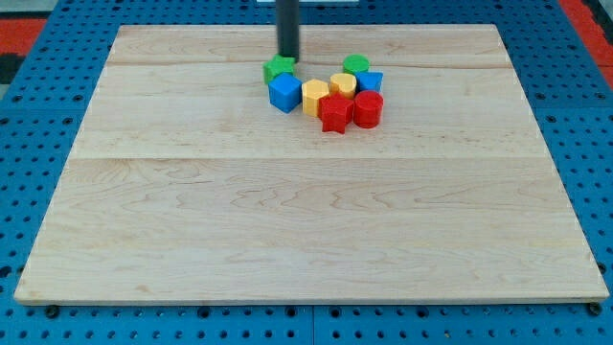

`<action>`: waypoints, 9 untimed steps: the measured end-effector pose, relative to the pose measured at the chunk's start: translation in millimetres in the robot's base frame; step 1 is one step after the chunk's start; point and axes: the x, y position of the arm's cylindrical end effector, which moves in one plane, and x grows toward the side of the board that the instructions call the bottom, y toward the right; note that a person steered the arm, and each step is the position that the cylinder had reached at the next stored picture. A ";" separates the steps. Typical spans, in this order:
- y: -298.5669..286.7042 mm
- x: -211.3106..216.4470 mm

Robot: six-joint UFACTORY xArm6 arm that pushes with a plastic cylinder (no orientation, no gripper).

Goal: Separate green star from the group of blocks

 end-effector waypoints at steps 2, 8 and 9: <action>-89.9 -5.2; 34.9 -18.9; 74.1 -11.1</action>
